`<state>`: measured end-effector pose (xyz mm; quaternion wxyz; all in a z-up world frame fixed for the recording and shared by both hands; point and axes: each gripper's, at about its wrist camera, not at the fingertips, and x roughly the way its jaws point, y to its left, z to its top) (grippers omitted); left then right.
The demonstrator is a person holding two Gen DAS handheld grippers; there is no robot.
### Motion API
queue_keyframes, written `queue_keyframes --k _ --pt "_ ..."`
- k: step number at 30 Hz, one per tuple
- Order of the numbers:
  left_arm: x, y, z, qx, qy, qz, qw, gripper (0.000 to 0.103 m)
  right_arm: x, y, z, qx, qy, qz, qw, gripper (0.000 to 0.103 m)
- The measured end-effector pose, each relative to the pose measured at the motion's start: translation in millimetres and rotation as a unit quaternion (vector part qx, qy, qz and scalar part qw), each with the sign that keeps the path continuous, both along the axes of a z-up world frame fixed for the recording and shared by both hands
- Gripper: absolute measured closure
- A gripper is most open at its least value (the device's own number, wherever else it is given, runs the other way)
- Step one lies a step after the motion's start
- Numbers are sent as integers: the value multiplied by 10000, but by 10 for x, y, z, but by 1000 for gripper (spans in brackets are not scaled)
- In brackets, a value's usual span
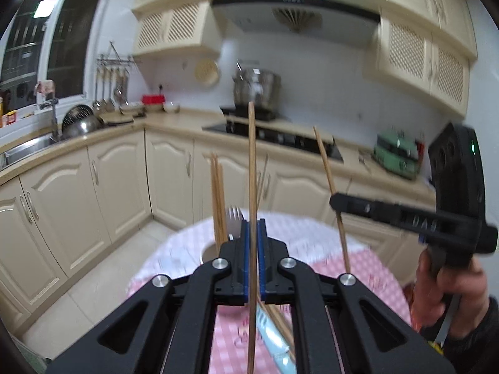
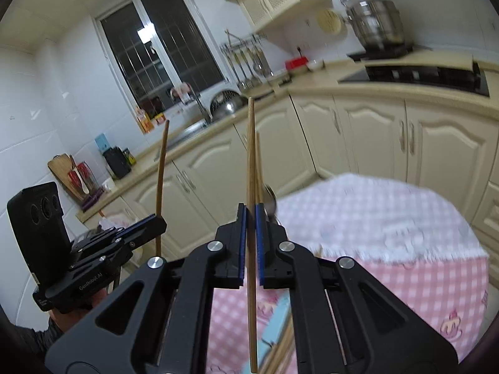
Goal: Organize utensils
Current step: 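Lift both chopsticks and lower them into the pink cup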
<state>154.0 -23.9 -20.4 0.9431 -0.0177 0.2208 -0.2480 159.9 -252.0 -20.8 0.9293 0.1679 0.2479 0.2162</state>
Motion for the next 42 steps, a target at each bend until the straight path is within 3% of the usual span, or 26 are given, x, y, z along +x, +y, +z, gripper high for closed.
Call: queue_keyframes --k 7,16,27,42 --pt "173 40 263 -426 -347 311 9980 99 198 226 256 3 -457 -69 9989 97" --pt "504 -20 385 -771 -724 480 9932 99 496 364 326 -79 -795 -273 9964 97" --pt "936 -170 153 -923 -791 604 9907 99 893 369 208 -13 -900 -515 9946 97" --pt "1229 -233 -321 -741 -414 624 9944 95 1188 377 -172 -49 -425 -426 9982 96"
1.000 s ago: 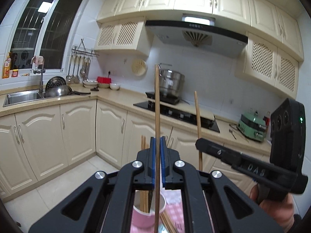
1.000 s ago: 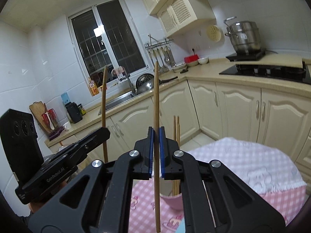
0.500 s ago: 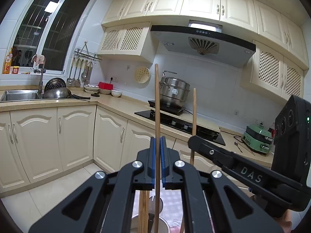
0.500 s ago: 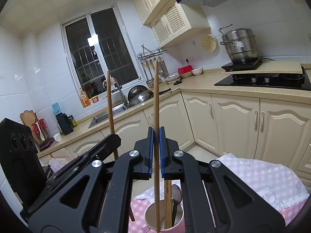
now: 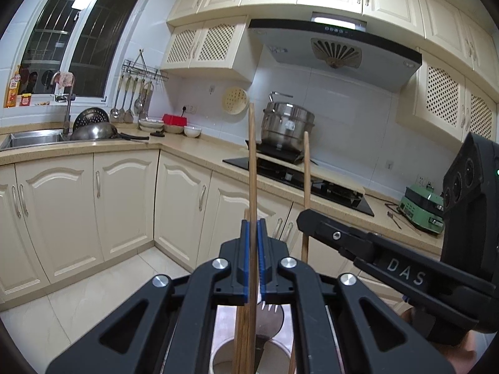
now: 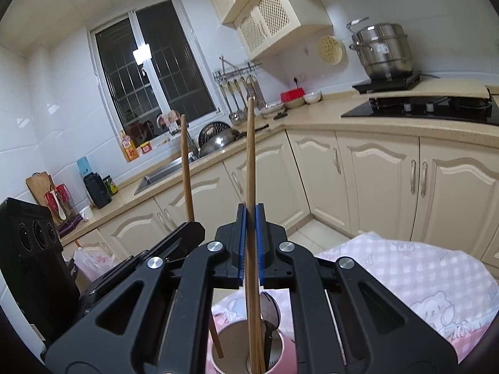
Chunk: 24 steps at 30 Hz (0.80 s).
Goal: Organize utensils
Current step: 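Lift both chopsticks and lower them into the pink cup, then open both tools and move them back over the knife and chopsticks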
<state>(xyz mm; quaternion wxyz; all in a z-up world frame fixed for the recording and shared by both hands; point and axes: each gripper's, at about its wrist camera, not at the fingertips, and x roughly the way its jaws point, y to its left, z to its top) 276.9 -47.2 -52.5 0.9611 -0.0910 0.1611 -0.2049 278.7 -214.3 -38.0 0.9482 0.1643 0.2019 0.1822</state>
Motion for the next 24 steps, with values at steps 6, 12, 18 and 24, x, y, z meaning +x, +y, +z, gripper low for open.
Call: queue_keyframes --k 6,12,18,24 --pt "-96 250 -7 -246 85 316 9992 25 -91 -263 -42 343 87 -313 9989 25" --pt "-277 386 134 59 84 460 9989 11 -260 -452 43 465 95 -442 9979 8" --pt "-500 422 254 501 193 520 9972 8 -378 -545 107 352 241 -605 9973 6" --pt "-696 517 342 622 268 608 9958 8 -549 -573 189 297 267 -633 9972 6"
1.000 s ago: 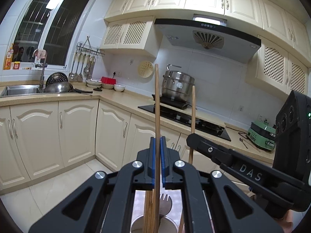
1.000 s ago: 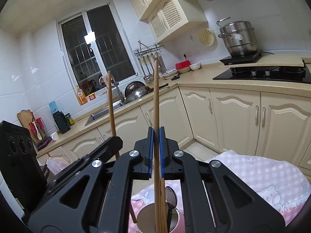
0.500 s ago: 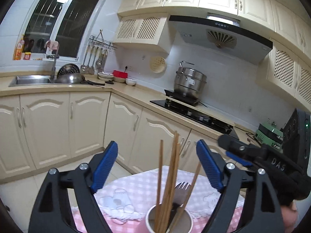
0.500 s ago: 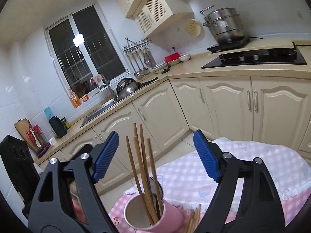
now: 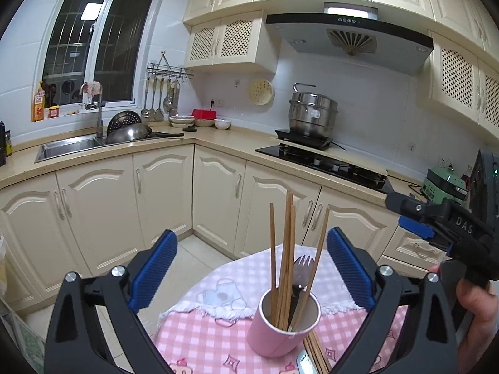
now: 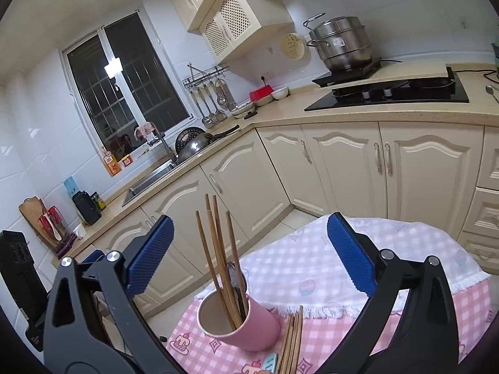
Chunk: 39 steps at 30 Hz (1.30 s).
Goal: Organize utensils
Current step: 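Open both tools and move them back over the knife and chopsticks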
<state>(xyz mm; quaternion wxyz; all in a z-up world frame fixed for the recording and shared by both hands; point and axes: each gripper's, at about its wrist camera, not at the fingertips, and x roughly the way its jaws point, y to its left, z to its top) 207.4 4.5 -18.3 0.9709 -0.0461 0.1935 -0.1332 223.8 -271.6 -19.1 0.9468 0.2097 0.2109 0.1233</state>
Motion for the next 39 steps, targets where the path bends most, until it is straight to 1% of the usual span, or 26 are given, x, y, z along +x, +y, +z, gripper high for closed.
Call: queue_keyframes --k 8,11,19,27,31,37,39 --pt "-269 83 107 16 -1 47 10000 8 -283 -1 156 -213 -26 48 9998 6" --pt "-369 116 127 -7 0 46 10000 8 -384 -17 187 -294 30 76 9995 6" --pt "-553 60 126 61 71 -32 10000 8 -568 -76 137 -444 252 98 9986 6" --pt "-668 21 -117 77 384 -122 9992 8 -672 -130 -100 -630 686 163 9955 6" --pt "-681 -24 -253 119 565 -175 9982 8 -682 -178 -262 -621 950 168 9934 6" --pt "-655 -131 -531 150 1001 -277 9945 8 -694 -218 -490 -636 1298 233 9892 6" --pt "-630 -168 -675 163 1247 -275 9917 8 -692 -226 -586 -699 1447 250 9867 6"
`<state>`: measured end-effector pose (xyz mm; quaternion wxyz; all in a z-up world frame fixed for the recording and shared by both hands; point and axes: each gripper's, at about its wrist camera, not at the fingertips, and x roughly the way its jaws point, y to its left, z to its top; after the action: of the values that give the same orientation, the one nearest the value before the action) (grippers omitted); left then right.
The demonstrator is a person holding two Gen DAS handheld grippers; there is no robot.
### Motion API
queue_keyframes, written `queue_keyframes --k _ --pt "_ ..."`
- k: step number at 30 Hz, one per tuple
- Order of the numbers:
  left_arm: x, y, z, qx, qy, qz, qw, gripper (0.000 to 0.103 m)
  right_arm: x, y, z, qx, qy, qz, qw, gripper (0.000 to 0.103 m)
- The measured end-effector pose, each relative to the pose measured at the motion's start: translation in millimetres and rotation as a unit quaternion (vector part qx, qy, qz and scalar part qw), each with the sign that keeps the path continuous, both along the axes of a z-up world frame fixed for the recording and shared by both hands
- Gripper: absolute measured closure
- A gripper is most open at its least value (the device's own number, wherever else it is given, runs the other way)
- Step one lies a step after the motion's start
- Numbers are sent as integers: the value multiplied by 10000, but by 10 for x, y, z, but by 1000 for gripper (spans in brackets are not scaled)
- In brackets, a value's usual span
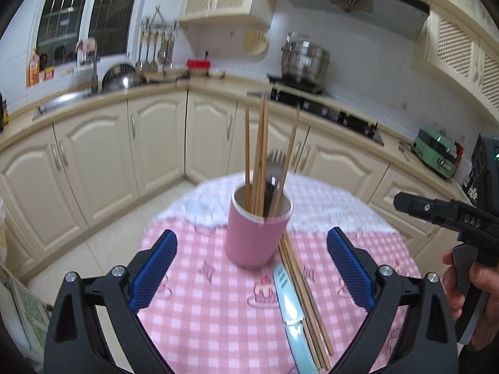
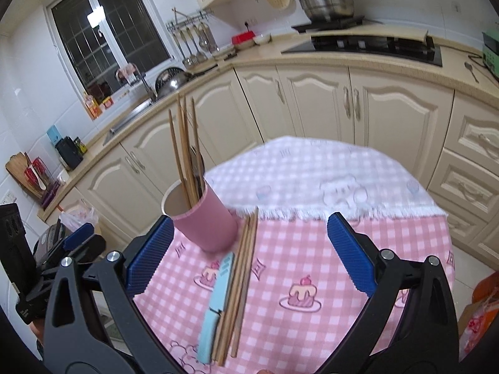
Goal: Organize utensils
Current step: 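Open both tools and move them back over the knife and chopsticks, then grasp the light-blue knife with the left tool while the right tool grasps a chopstick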
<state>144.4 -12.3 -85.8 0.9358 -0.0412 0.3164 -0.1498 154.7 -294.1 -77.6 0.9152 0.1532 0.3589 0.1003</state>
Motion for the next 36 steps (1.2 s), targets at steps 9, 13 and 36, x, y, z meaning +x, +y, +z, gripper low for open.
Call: queue_keyframes --k 9,13,36 --pt "112 -205 -666 264 985 -55 9948 8 5 -68 -498 -70 703 41 9975 6" --pt "119 -371 -887 464 1207 -147 9915 8 0 -95 -624 -35 857 17 9963 6" --pt "283 -538 -1387 951 1555 7 9833 8 48 -111 -964 4 1270 77 9919 6"
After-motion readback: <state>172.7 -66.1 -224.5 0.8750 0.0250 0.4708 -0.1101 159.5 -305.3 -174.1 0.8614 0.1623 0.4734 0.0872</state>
